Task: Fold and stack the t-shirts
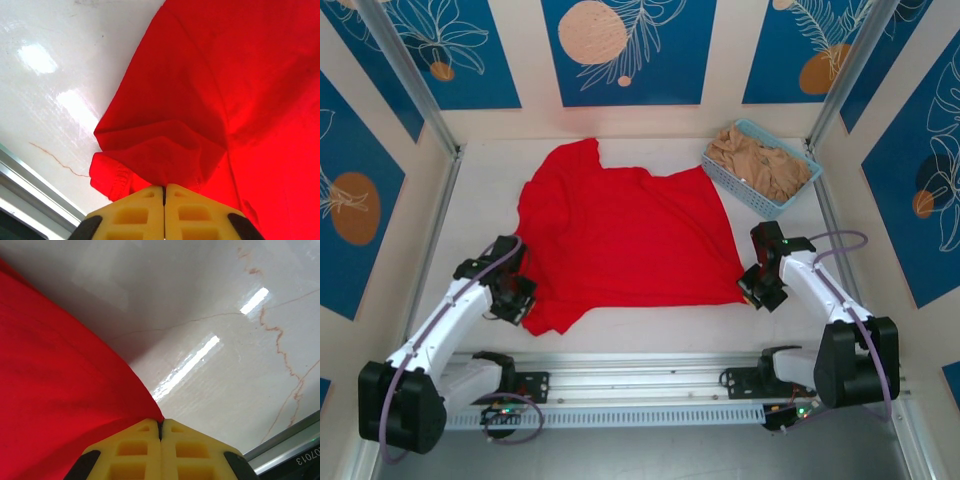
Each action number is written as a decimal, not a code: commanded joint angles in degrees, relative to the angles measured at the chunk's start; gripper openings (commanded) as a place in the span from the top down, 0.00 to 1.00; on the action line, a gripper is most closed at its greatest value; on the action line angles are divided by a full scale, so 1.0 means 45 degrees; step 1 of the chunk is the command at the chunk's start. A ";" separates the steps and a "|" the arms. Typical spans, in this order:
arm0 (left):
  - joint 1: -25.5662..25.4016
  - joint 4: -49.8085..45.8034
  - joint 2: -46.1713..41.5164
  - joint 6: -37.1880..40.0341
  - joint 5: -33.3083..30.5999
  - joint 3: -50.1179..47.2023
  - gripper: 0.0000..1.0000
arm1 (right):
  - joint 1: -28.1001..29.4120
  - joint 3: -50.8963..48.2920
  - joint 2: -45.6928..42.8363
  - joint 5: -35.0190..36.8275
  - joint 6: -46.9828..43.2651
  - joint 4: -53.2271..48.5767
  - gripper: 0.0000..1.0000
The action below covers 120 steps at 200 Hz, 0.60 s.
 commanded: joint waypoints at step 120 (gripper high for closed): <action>0.2988 0.3100 0.7725 0.2930 0.0750 0.4631 0.38 | 0.1732 0.2464 0.1632 -0.2059 -0.2703 0.4489 0.62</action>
